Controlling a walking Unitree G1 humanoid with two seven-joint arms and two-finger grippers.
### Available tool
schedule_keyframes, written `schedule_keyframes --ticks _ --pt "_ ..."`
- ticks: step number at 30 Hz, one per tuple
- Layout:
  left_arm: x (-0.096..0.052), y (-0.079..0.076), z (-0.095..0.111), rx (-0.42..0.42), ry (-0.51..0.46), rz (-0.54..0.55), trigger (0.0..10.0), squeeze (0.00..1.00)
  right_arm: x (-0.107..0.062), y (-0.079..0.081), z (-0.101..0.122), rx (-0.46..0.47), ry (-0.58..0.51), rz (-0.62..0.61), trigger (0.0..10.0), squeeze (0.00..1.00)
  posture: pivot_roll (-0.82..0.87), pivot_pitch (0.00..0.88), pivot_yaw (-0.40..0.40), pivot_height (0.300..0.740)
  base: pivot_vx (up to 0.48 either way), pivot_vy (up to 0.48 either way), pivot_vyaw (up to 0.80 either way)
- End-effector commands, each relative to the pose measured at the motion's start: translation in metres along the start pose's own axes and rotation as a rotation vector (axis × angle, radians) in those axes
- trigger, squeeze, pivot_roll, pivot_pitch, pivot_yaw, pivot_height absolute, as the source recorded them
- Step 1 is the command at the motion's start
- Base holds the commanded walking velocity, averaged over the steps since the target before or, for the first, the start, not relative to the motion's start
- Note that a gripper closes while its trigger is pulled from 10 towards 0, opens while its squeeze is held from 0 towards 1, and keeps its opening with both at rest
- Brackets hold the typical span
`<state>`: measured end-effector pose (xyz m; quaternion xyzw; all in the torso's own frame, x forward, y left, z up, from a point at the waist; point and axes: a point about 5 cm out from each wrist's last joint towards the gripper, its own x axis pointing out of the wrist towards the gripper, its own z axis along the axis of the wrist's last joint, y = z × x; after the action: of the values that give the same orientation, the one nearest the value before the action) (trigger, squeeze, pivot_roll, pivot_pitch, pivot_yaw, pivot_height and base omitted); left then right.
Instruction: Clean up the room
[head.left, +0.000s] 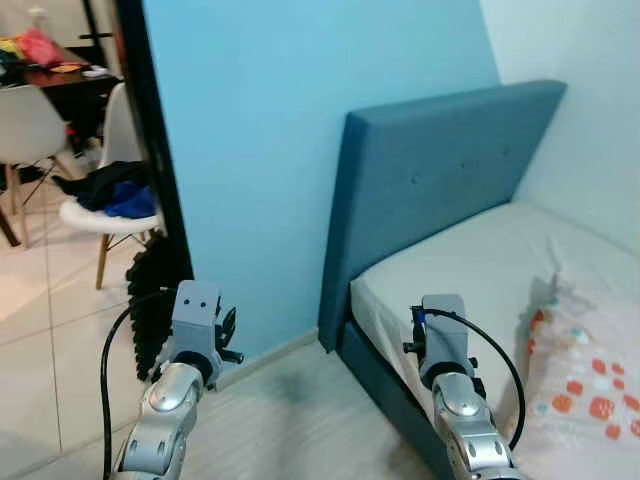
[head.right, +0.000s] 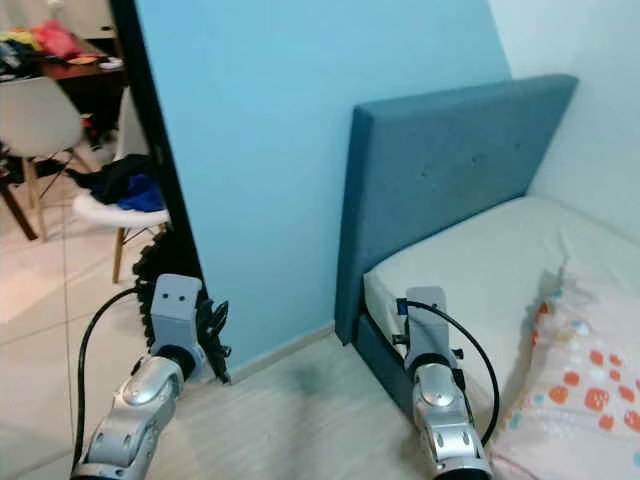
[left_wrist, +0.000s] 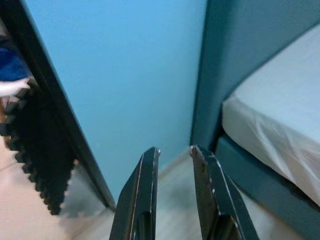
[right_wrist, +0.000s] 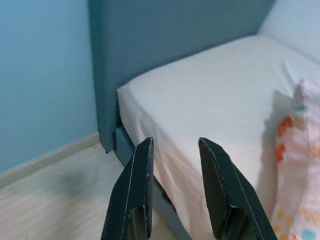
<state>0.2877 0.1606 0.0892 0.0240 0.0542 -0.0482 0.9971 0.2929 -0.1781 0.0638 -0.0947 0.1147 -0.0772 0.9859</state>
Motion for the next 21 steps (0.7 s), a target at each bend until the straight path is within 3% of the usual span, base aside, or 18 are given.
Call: schedule_keyframes --ticks 1,21 --pt "0.0011 -0.0025 0.0006 0.008 -0.004 -0.016 10.0 0.00 0.0015 -0.0047 0.0038 0.000 -0.019 -0.021 10.0 0.00 0.06 0.000 -0.032 0.740 0.000 0.000 -0.80" --pt "0.0013 -0.0021 0.0012 0.006 -0.009 -0.029 10.0 0.00 0.0010 -0.0086 0.0034 0.004 -0.019 -0.054 10.0 0.00 0.06 0.007 -0.029 0.740 0.000 0.000 -0.80"
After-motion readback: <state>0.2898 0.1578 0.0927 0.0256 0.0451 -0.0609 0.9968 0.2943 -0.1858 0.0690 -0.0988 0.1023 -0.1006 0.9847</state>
